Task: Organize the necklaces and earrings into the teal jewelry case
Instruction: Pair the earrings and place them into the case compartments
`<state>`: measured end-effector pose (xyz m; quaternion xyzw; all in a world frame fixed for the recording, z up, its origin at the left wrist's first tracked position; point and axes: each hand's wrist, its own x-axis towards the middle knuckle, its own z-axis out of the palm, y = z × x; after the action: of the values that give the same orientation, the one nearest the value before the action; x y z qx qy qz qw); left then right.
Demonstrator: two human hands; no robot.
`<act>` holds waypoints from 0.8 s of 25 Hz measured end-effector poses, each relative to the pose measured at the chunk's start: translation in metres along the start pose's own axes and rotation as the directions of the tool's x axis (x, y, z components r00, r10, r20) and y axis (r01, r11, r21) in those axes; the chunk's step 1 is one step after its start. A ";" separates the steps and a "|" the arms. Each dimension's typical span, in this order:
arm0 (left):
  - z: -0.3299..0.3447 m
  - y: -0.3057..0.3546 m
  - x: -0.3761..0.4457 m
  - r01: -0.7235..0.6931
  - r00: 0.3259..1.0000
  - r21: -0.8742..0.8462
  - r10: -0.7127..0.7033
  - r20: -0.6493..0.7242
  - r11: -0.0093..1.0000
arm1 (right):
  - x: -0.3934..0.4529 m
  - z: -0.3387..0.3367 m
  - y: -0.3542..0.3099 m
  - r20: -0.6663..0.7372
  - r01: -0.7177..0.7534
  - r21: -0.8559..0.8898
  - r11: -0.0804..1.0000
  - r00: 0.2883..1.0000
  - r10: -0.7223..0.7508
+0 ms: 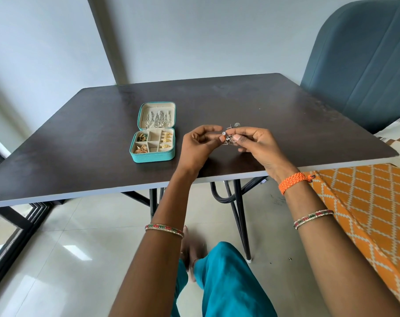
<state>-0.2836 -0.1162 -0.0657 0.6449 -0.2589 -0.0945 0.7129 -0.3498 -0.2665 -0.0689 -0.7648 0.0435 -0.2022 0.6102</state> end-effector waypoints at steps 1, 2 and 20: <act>0.000 0.004 -0.003 0.009 1.000 0.001 -0.009 0.000 1.000 | -0.002 0.002 -0.001 0.008 -0.012 0.033 0.999 1.000 0.012; -0.001 0.007 -0.006 0.021 1.000 0.002 -0.021 0.004 1.000 | -0.005 0.005 -0.004 0.014 -0.026 0.089 0.996 1.000 0.025; -0.045 0.073 -0.079 -0.153 0.987 0.114 0.157 -0.025 0.982 | -0.052 0.045 -0.086 0.207 0.089 0.163 0.983 0.971 -0.122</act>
<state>-0.3434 -0.0287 -0.0158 0.6633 -0.3010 -0.0132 0.6850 -0.3963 -0.1874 -0.0084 -0.7346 -0.0797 -0.1527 0.6562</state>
